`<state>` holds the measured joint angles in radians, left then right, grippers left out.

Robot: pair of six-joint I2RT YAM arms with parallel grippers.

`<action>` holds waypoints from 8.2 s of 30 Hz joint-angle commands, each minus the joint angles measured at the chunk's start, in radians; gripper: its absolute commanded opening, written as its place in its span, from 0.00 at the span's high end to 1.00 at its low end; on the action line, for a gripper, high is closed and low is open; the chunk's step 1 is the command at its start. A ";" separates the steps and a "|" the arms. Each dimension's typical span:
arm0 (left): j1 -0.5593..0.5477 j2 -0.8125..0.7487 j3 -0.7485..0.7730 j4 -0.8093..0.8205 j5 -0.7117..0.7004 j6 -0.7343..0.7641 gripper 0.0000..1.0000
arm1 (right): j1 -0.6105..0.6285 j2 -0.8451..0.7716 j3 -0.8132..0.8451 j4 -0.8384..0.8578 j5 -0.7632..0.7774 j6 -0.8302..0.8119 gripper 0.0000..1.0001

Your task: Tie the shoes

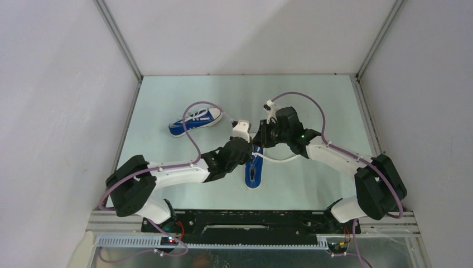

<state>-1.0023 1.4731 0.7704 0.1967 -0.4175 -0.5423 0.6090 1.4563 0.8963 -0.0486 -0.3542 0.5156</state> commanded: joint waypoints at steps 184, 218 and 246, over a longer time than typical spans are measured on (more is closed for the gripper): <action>0.039 -0.076 -0.213 0.361 0.092 0.077 0.40 | -0.014 0.004 0.063 -0.015 -0.181 -0.265 1.00; 0.039 -0.002 -0.166 0.336 0.177 0.142 0.95 | -0.083 -0.082 -0.028 -0.023 -0.137 -0.197 1.00; 0.039 0.008 -0.148 0.338 0.268 0.224 1.00 | -0.099 -0.058 -0.039 0.029 -0.213 -0.182 0.65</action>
<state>-0.9600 1.5009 0.5842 0.5343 -0.1459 -0.3565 0.5129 1.4025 0.8272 -0.0212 -0.5537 0.3481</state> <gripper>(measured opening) 0.006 0.336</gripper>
